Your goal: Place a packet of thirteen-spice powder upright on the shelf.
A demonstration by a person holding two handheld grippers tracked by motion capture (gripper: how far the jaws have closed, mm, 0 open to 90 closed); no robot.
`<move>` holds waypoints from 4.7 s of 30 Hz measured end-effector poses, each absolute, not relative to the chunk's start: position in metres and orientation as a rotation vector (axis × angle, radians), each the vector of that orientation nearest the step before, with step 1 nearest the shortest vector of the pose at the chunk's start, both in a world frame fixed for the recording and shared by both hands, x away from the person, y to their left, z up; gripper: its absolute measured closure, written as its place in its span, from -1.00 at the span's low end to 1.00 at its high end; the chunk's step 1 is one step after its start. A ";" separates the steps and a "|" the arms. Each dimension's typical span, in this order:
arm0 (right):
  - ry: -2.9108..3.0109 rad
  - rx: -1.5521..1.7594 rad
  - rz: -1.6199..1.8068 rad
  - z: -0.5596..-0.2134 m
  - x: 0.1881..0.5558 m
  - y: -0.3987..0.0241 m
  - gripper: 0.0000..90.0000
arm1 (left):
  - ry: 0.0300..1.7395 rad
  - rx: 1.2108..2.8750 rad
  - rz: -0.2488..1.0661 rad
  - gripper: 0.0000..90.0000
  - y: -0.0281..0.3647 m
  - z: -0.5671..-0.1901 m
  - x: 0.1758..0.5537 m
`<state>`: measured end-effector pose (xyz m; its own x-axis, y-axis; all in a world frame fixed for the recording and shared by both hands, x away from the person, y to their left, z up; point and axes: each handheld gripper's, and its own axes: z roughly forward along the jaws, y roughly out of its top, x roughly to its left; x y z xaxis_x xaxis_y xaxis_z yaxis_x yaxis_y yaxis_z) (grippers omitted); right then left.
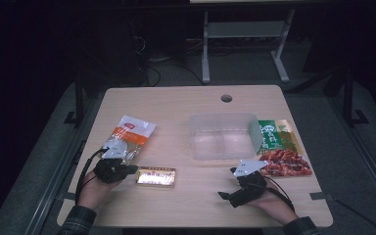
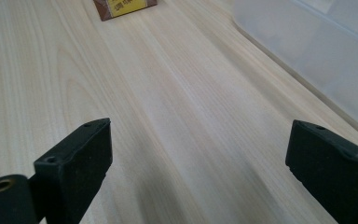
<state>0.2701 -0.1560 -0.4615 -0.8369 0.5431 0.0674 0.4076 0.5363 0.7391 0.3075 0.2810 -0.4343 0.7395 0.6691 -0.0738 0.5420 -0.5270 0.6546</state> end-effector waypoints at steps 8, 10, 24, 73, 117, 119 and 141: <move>2.605 0.797 1.195 -0.461 0.270 -0.154 -0.85 | 0.933 2.273 0.180 0.99 0.279 -0.448 0.309; 2.605 0.795 1.197 -0.461 0.270 -0.154 -0.85 | 0.934 2.272 0.174 0.99 0.278 -0.448 0.310; 2.619 0.770 1.201 -0.462 0.270 -0.153 -0.85 | 0.797 2.276 0.069 0.99 0.228 -0.450 0.314; 2.860 0.496 1.188 -0.460 0.290 -0.147 1.00 | 0.224 2.394 0.024 -0.65 0.177 -0.469 0.310; 2.864 0.515 1.196 -0.462 0.289 -0.146 1.00 | 0.117 2.309 0.064 -0.31 0.165 -0.443 0.300; 2.860 0.522 1.204 -0.462 0.290 -0.146 1.00 | 0.116 2.290 0.069 -0.31 0.164 -0.440 0.299; 2.866 0.531 1.190 -0.465 0.292 -0.149 1.00 | 0.045 2.155 0.099 -0.31 0.141 -0.405 0.303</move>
